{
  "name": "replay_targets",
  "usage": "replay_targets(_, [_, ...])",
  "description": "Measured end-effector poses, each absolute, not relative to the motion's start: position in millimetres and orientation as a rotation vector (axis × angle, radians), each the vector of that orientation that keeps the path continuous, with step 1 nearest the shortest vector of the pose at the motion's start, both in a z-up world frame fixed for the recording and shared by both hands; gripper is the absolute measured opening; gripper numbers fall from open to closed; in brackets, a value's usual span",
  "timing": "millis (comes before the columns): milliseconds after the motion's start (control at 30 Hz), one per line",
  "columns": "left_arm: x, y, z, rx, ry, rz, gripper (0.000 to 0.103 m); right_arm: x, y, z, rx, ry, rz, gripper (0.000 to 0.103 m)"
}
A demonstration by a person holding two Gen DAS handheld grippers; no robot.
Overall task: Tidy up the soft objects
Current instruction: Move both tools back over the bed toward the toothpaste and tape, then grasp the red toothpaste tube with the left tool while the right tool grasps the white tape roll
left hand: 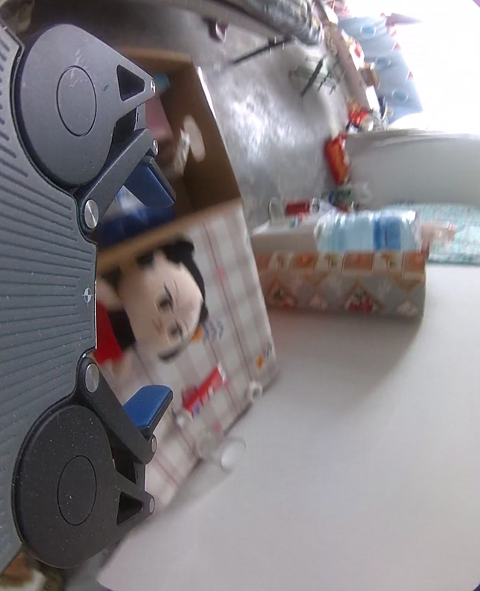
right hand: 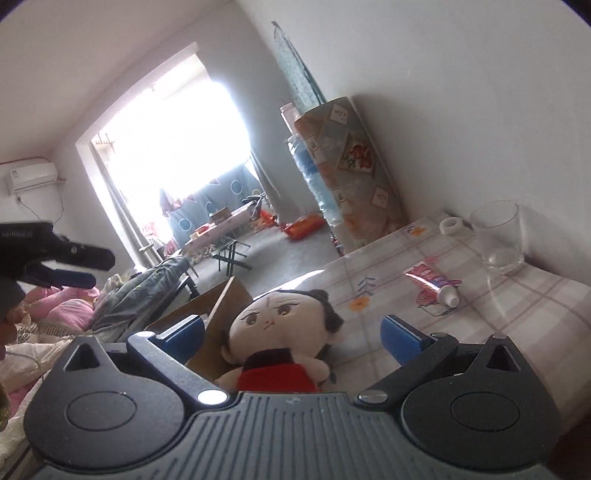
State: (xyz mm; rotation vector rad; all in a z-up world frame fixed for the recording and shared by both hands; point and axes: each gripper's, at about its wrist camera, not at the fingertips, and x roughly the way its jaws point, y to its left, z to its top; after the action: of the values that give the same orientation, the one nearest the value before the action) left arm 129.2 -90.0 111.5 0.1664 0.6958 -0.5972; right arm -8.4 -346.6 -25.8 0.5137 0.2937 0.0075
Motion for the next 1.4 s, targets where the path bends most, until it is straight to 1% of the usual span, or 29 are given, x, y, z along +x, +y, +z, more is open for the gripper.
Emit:
replay_targets(133, [152,-156,106,0.169,0.743,-0.652,0.103,-14,-360,-39,0.503,0.282,-0.035,0.103])
replay_targets(233, [176,-202,92,0.135,0.829,-0.659,0.103,-18,-369,-45,0.479,0.276,-0.062,0.103])
replay_targets(433, [225,-284,42,0.088,0.999,-0.629,0.101,-19,-393,-53,0.448,0.275,-0.090,0.103])
replay_targets(633, [262,-351,-8,0.030,1.129,-0.623,0.094,-16,-413,-53,0.392,0.261,-0.136,0.103])
replay_targets(667, [266,-358,-16,0.021,1.150,-0.621,0.092,-17,-417,-53,0.387,0.261,-0.142,0.103])
replay_targets(700, [270,-366,-25,0.019,1.170,-0.616,0.085,-17,-420,-53,0.384,0.262,-0.149,0.103])
replay_targets(833, [282,-395,-53,0.077,1.212,-0.594,0.071,-18,-430,-56,0.378,0.273,-0.175,0.103])
replay_targets(867, [282,-399,-58,0.095,1.216,-0.591,0.065,-18,-432,-57,0.380,0.278,-0.180,0.103])
replay_targets(967, [282,-407,-69,0.161,1.222,-0.595,0.059,-19,-438,-61,0.390,0.288,-0.195,0.103])
replay_targets(1067, [284,-408,-80,0.171,1.241,-0.583,0.053,-20,-442,-62,0.385,0.291,-0.213,0.102])
replay_targets(1133, [285,-407,-85,0.171,1.253,-0.572,0.053,-21,-444,-62,0.376,0.290,-0.226,0.102])
replay_targets(1167, [286,-408,-88,0.160,1.258,-0.577,0.051,-22,-444,-61,0.370,0.290,-0.231,0.102])
replay_targets(1200, [287,-408,-90,0.151,1.258,-0.576,0.046,-23,-444,-60,0.364,0.289,-0.236,0.101])
replay_targets(1267, [285,-411,-90,0.165,1.241,-0.576,0.040,-24,-444,-58,0.352,0.290,-0.248,0.100])
replay_targets(1400, [282,-410,-90,0.171,1.226,-0.584,0.035,-28,-447,-50,0.336,0.284,-0.266,0.095])
